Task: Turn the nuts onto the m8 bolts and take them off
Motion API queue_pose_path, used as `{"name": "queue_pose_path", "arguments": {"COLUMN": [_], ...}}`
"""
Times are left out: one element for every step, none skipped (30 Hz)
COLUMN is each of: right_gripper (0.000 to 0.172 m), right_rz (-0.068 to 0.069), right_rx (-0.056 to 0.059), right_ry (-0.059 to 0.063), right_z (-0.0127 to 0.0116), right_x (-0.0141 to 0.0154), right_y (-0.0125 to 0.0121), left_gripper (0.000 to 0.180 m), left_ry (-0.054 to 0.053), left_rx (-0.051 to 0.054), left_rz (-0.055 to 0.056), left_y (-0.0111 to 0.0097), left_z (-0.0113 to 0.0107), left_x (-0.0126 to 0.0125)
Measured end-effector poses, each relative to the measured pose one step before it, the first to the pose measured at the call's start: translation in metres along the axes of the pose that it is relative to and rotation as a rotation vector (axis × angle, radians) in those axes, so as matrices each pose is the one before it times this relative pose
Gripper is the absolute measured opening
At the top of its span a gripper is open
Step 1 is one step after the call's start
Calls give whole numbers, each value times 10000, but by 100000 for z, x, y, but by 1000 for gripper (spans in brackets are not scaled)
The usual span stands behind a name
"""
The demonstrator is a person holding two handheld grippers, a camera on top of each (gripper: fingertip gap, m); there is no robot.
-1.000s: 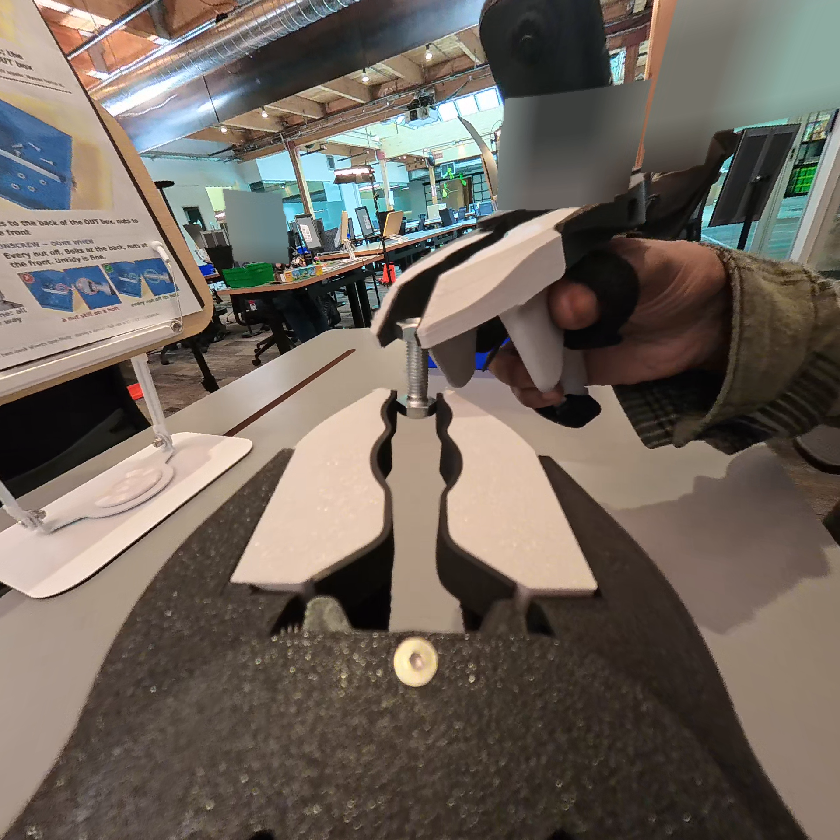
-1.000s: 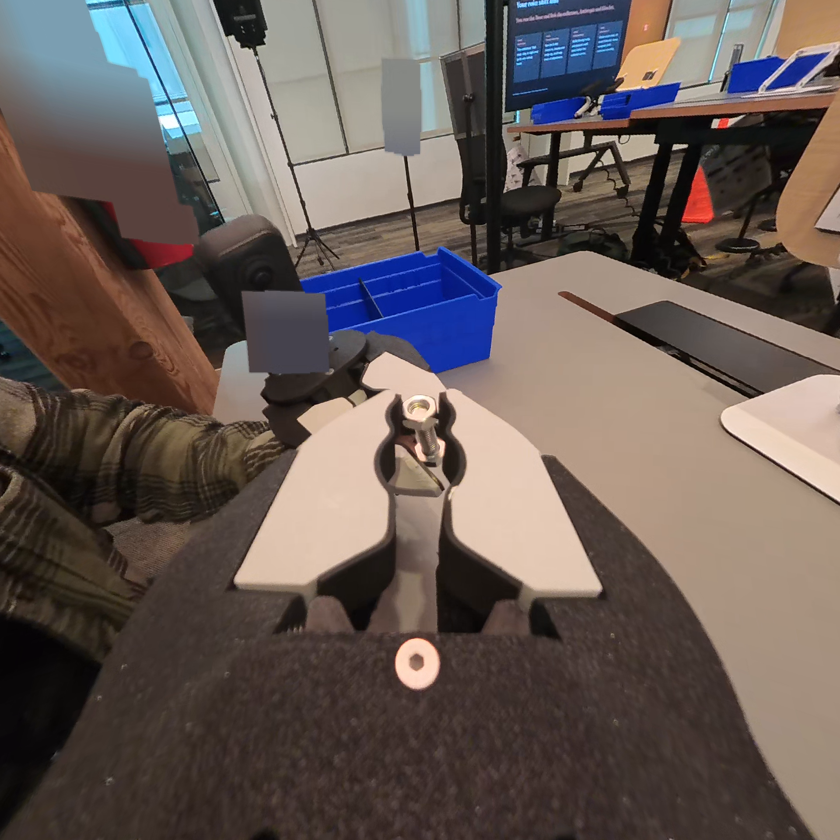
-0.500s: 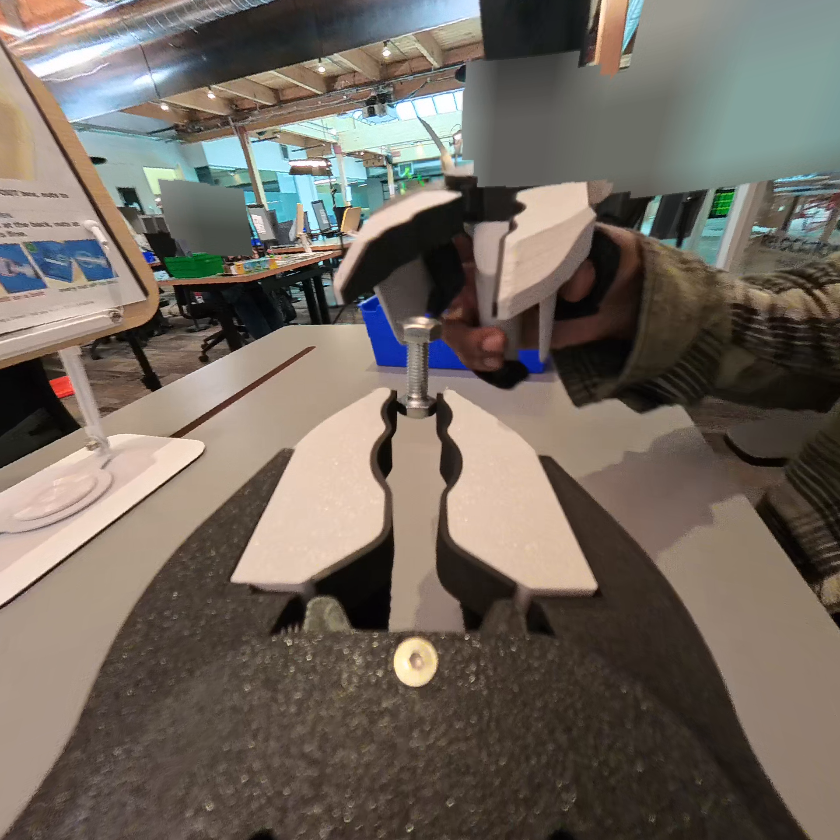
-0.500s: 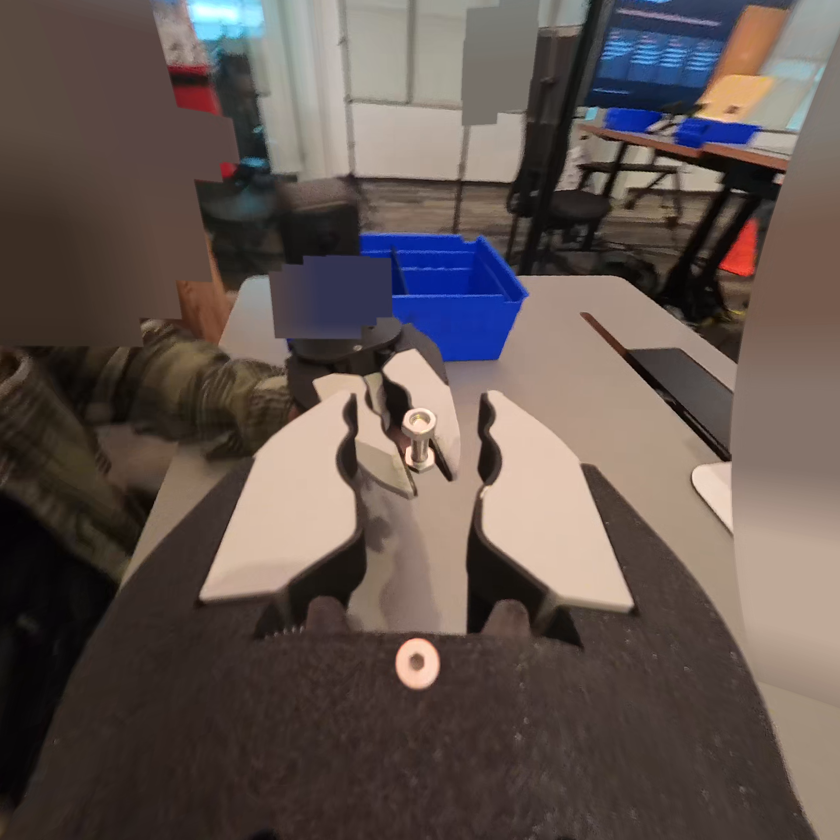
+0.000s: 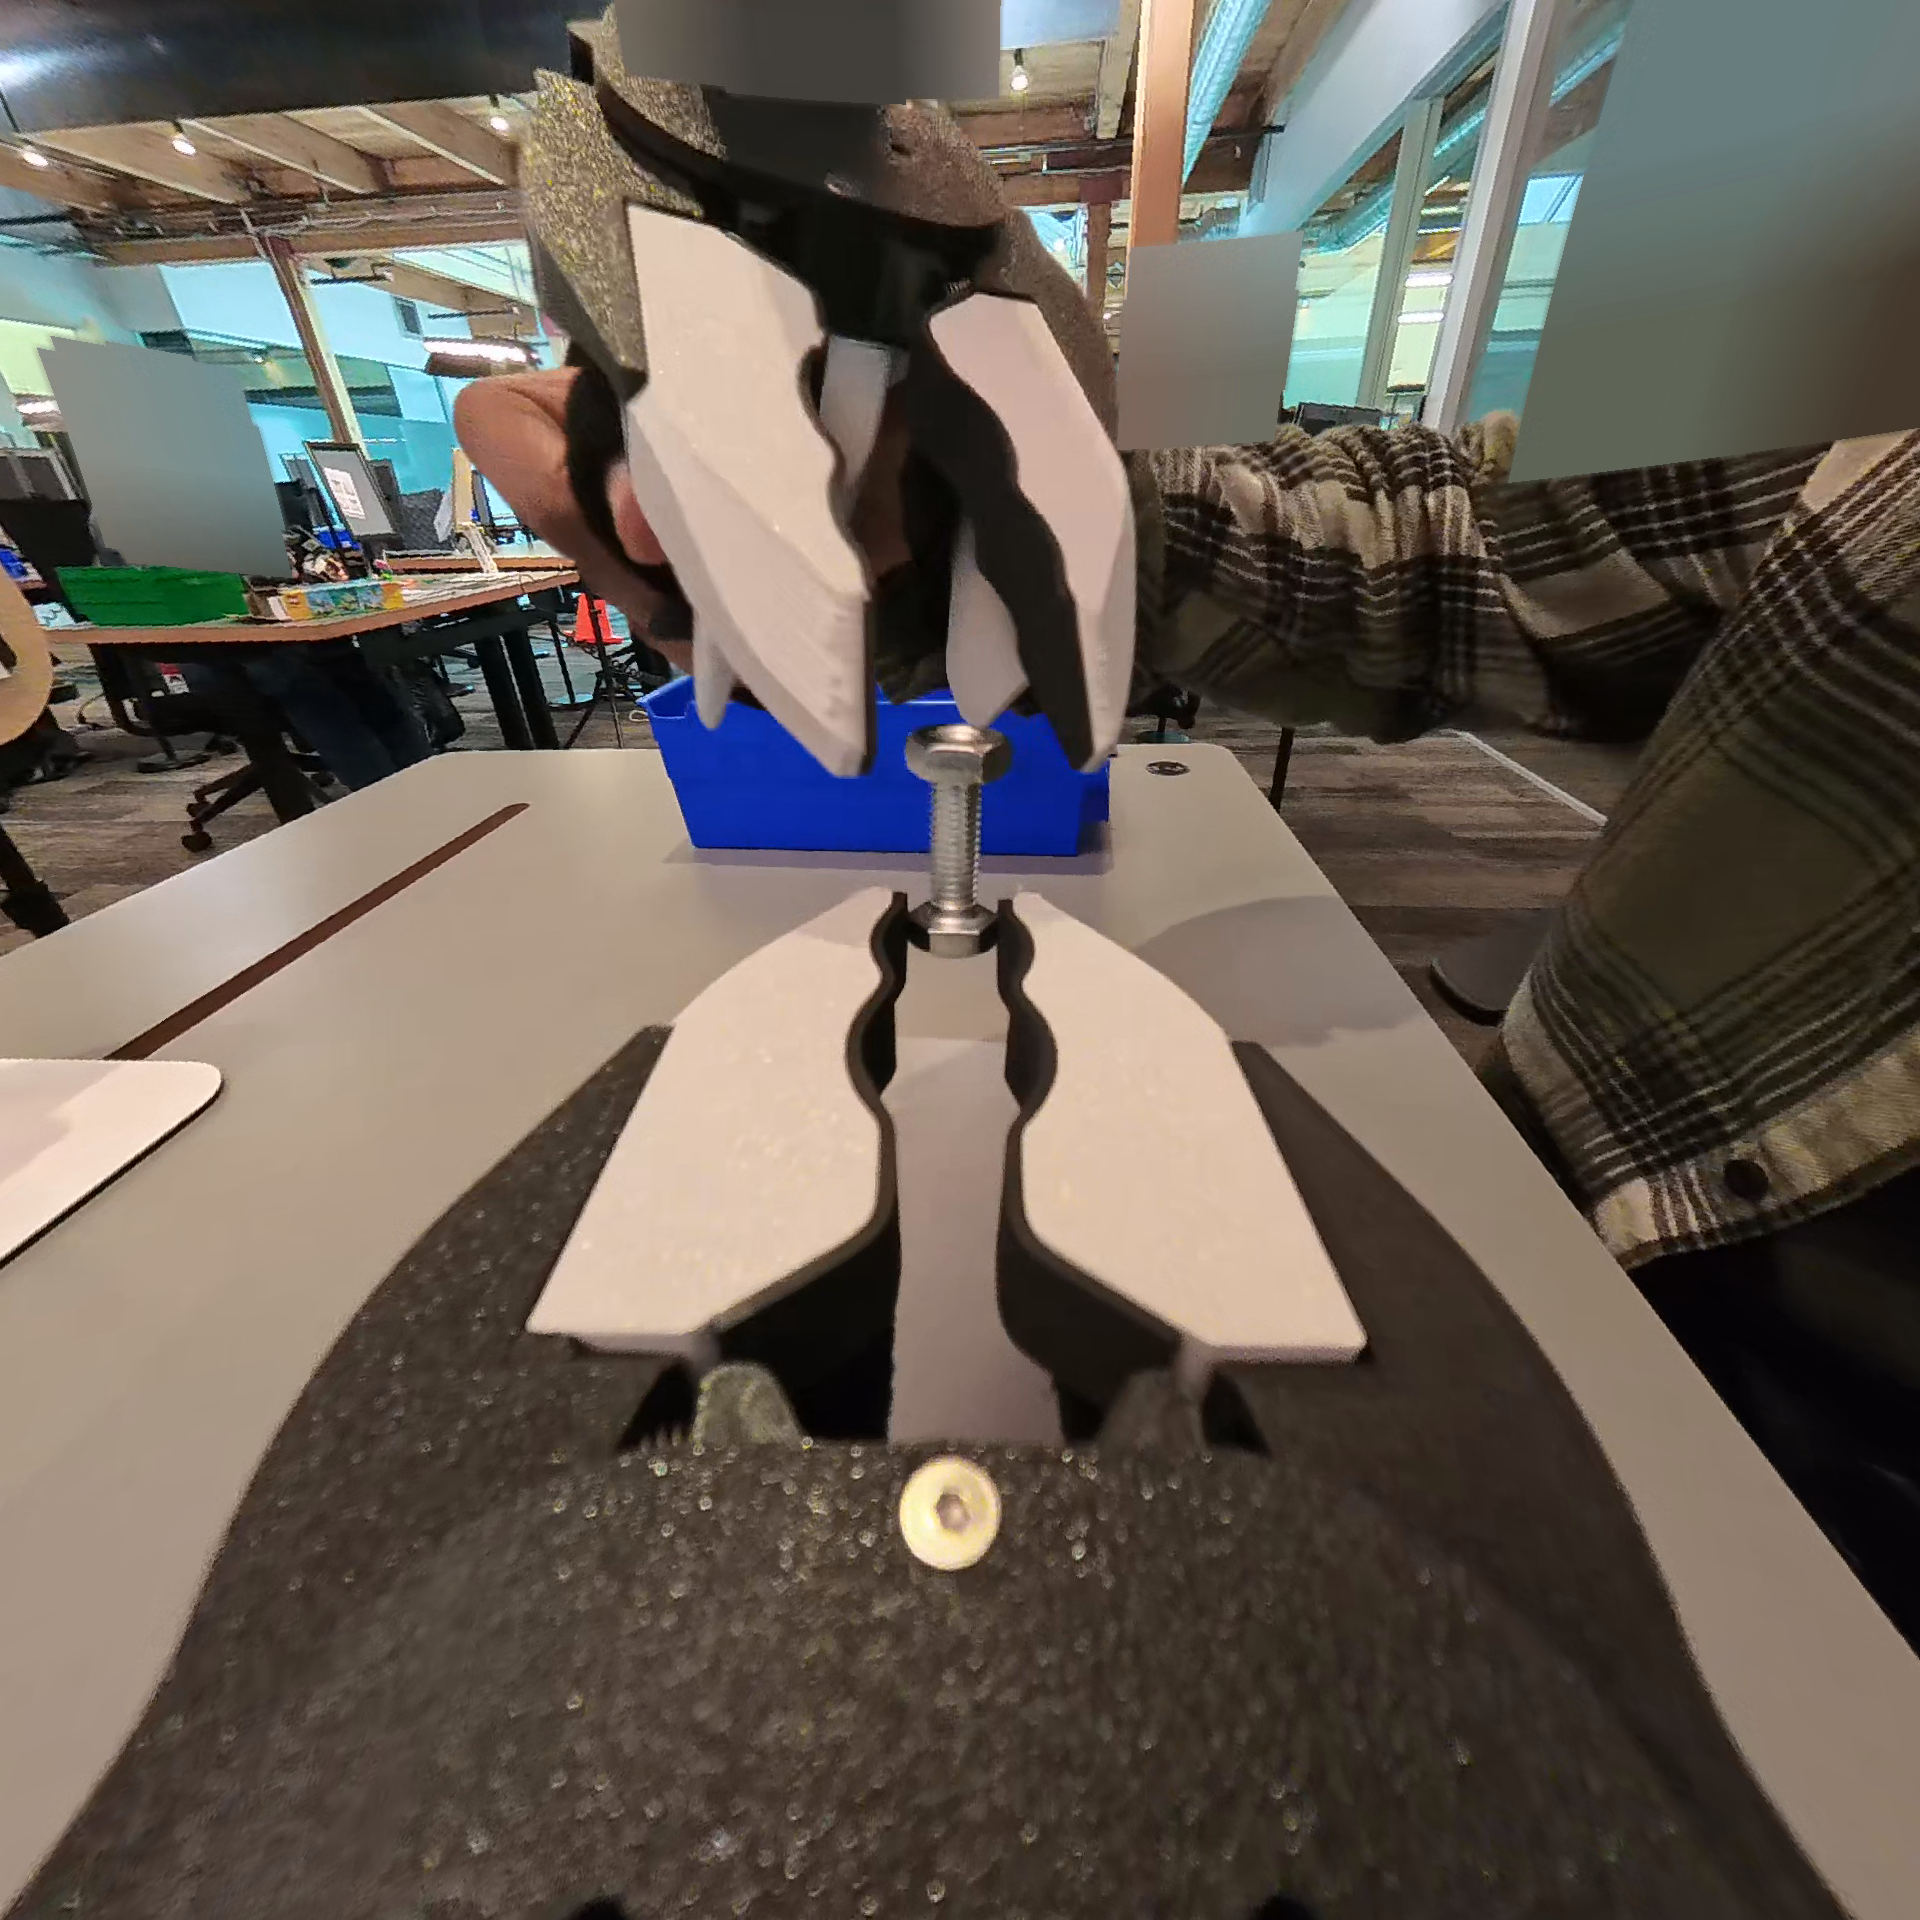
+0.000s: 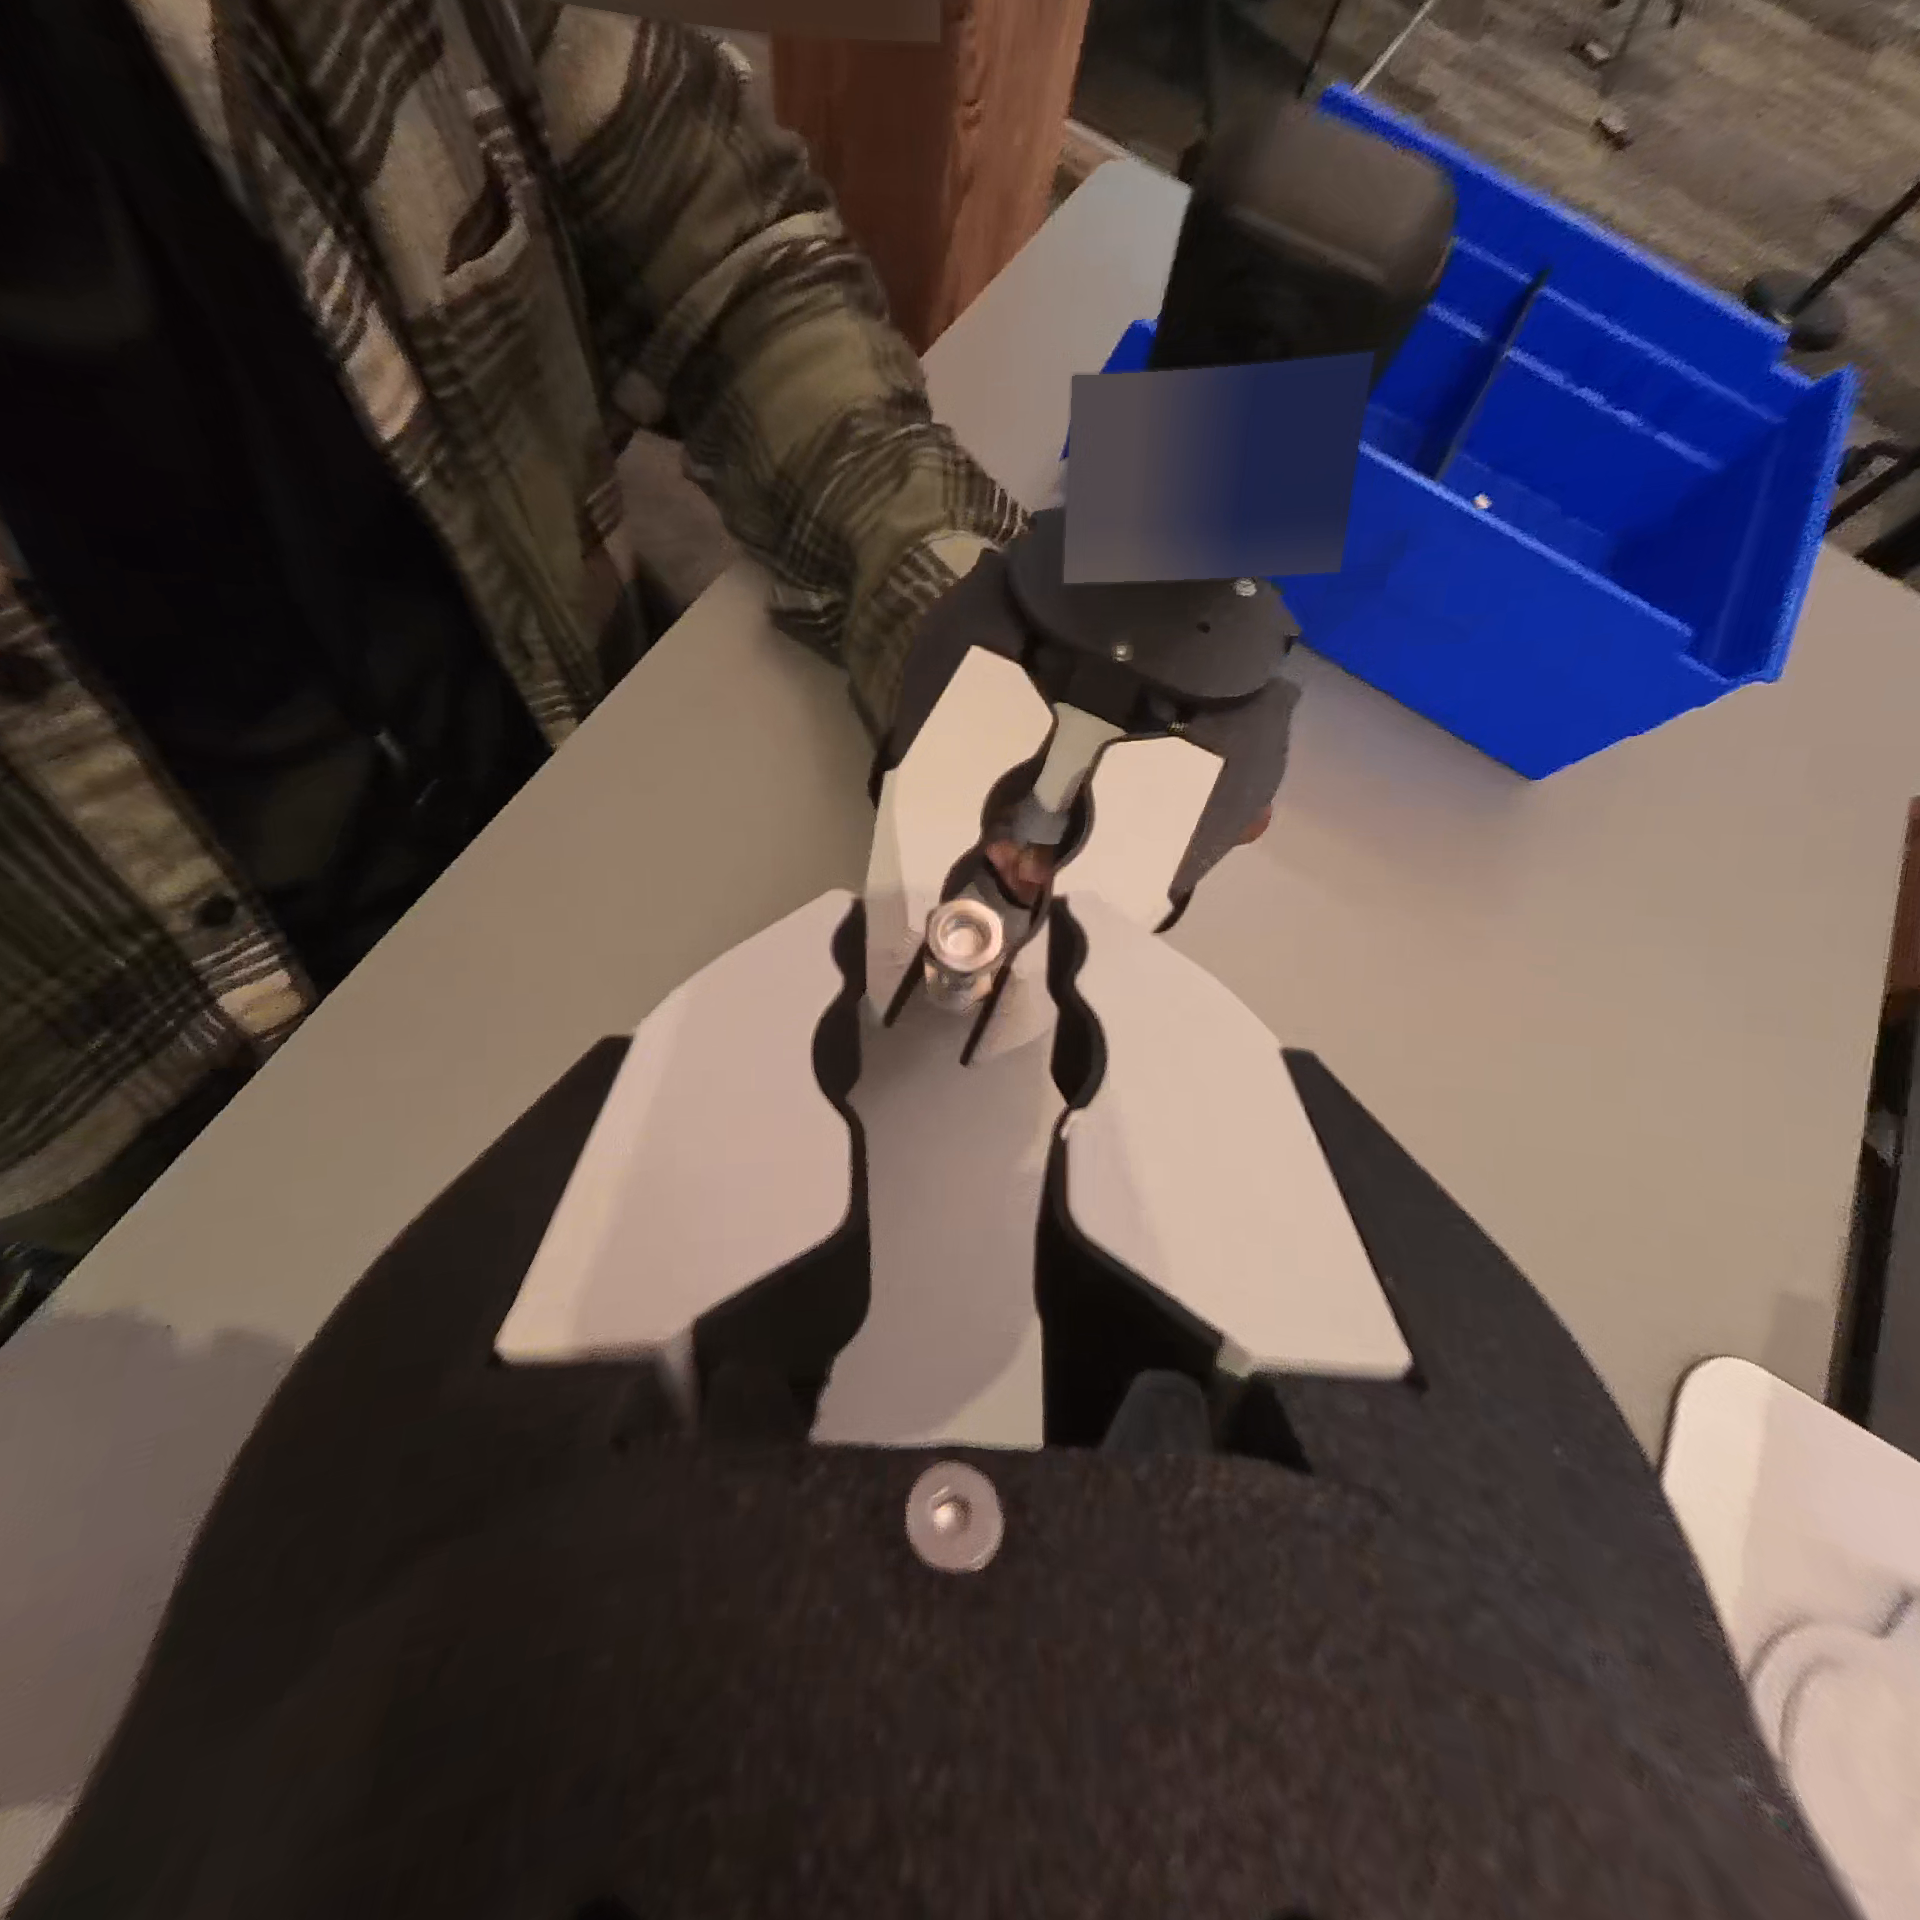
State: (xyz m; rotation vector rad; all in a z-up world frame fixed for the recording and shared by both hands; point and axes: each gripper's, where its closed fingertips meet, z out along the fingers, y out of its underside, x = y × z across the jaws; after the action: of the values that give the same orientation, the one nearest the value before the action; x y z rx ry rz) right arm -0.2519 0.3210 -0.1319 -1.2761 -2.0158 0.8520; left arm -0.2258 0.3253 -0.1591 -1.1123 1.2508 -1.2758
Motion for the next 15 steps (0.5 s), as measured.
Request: {"name": "queue_pose_path", "arguments": {"right_gripper": [33, 32, 31, 29, 25, 17, 15, 15, 15, 15, 15, 15, 15, 14, 14], "right_rz": [-49, -22, -10, -21, 4, 21, 21, 18, 68, 160, 180, 187, 288, 304, 234], "right_rx": [-178, -187, -139, -101, -118, -119, -103, -32, 20, -22, -10, 75, 97, 134, 164], "right_ry": [-102, -186, -32, -78, -115, -53, 41, 71, 111, 132, 181, 195, 227, 211, 218], "right_z": [171, 145, 133, 101, 71, 24, 11, -10, -14, -13, -42, -40, -28, -9, 13], "right_x": [-116, -233, 13, -69, -101, -26, 72, 72, 105, 156, 211, 181, 239, 185, 144], "right_y": [104, 112, 53, 47, 88, 103, 72, -15, -67, 29, 36, -40, -66, -142, -146], "left_gripper": [16, 16, 16, 16, 16, 16, 16, 16, 16, 16, 16, 16, 16, 16, 16], "left_ry": [57, 39, 4, 21, -10, -32, -53, -78, -85, -146, -193, -151, -161, -147, -124], "left_rx": [-32, -39, -15, -26, -9, -23, -31, 9, 14, -7, 10, 25, 43, 55, 16], "left_rz": [-6, 8, 34, 22, 29, 38, 54, 45, 28, 53, 78, 45, 40, 56, 56], "left_y": [45, 64, 19, 25, -10, 8, 17, -35, -53, -17, -42, -59, -94, -104, -72], "left_z": [36, 54, 36, 47, 20, 10, -15, -29, -46, -61, -70, -71, -79, -91, -58], "left_x": [62, 67, 46, 65, 24, -11, -39, -81, -87, -165, -223, -177, -188, -151, -115]}}
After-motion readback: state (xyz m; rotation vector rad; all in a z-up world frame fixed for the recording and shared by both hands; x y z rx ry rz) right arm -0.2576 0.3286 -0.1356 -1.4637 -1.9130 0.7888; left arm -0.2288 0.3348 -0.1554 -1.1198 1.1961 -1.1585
